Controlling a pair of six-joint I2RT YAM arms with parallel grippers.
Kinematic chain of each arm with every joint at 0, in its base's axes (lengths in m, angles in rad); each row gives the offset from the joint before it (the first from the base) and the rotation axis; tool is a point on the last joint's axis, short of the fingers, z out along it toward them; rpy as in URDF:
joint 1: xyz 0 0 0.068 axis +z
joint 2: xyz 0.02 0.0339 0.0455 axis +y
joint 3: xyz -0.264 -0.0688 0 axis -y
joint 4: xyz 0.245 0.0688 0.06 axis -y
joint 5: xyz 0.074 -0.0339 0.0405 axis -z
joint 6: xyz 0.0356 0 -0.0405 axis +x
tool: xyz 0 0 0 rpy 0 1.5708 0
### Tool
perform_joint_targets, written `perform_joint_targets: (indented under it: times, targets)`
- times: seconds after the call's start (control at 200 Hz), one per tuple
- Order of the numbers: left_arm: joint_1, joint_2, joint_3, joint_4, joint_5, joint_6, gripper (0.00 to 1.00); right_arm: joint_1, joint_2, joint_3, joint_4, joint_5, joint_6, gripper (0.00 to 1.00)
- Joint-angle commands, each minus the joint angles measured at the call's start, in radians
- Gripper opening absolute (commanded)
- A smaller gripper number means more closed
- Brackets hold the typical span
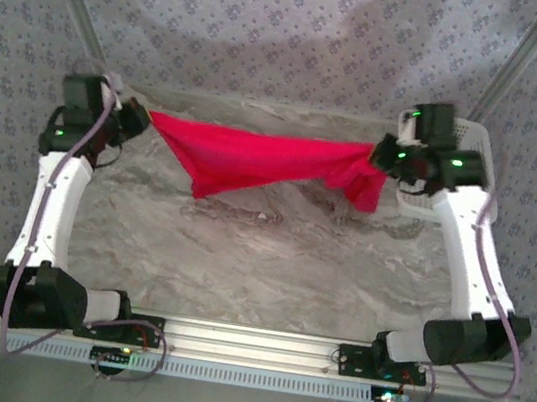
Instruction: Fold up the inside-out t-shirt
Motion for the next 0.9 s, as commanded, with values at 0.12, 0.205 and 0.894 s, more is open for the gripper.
perform_joint_targets:
  times: [0.12,0.205,0.894]
  targets:
    - [0.091,-0.011,0.103,0.099,0.257,-0.115,0.0,-0.117,-0.001,0.179,-0.196,-0.123,-0.024,0.0]
    - [0.097,-0.004,0.122,0.115,0.316,-0.136,0.0,-0.12,0.011,0.223,-0.201,-0.141,-0.018,0.0]
    - [0.177,0.149,0.155,-0.117,0.276,-0.031,0.0,-0.057,0.042,-0.002,-0.077,-0.32,-0.004,0.0]
